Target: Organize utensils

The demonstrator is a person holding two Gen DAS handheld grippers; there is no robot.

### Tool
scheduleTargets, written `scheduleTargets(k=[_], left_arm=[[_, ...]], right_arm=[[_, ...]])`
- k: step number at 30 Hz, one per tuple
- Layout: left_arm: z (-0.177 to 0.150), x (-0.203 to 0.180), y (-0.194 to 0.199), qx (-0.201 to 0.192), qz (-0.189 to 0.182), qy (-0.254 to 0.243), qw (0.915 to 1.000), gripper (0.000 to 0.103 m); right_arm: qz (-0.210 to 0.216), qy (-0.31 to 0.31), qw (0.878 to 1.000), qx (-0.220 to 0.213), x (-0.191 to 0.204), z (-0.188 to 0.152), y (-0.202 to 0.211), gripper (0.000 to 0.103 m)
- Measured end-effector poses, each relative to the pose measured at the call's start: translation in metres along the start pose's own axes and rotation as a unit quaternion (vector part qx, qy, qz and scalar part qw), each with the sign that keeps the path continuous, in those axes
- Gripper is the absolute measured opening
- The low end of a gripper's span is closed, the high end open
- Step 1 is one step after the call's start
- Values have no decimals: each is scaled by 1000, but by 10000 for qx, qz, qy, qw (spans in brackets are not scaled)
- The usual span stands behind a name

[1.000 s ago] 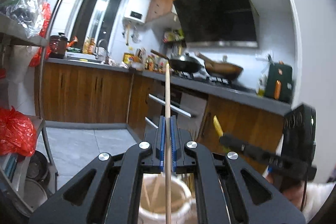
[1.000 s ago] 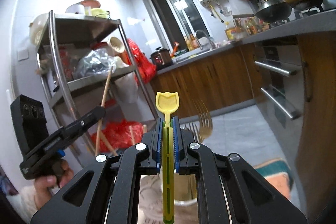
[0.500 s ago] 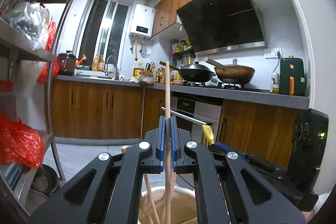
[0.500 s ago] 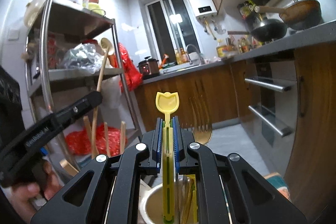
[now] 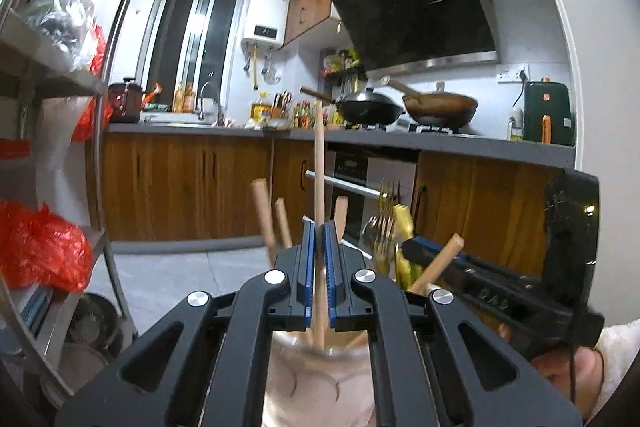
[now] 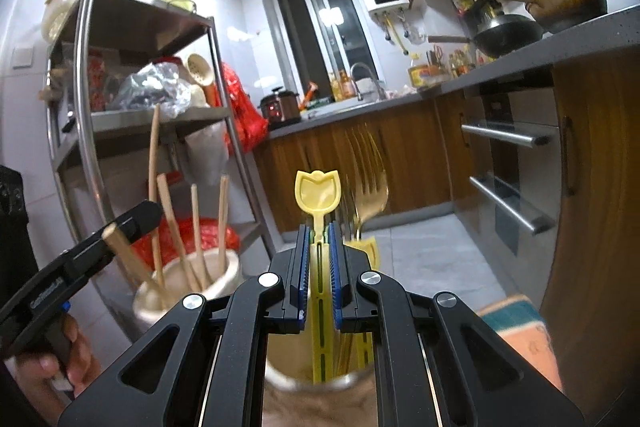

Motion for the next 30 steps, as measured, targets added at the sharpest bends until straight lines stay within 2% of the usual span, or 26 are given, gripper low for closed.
scheduleTargets(k=[9, 19, 22, 25, 30], left_arm=[[-16, 1, 11, 407, 92, -135, 9990, 5], [-22, 2, 8, 647, 82, -128, 9978, 5], [-22, 1, 8, 695, 66, -147, 9974, 8], [-22, 0, 10, 696, 77, -182, 9974, 25], [-23, 1, 22, 719, 129, -228, 9971, 26]], right_arm=[[-62, 88, 9995, 312, 4, -18, 26, 11], [-122, 85, 9971, 751, 2, -32, 18, 12], [-126, 41, 9968, 785, 1, -32, 19, 24], [-155, 57, 9972, 723, 0, -29, 25, 26], [-294, 115, 9969, 715, -5, -29, 44, 26]])
Point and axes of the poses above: each gripper's, at about its wrist camera, not at the fingertips, and y roughly against the way its jaws point, x to its left, z to its top, the point moved 10 cm from there along -y, roughly the way its jaws point, and after that the axes turned 3 degrees about -y, right-handed, at the moved point
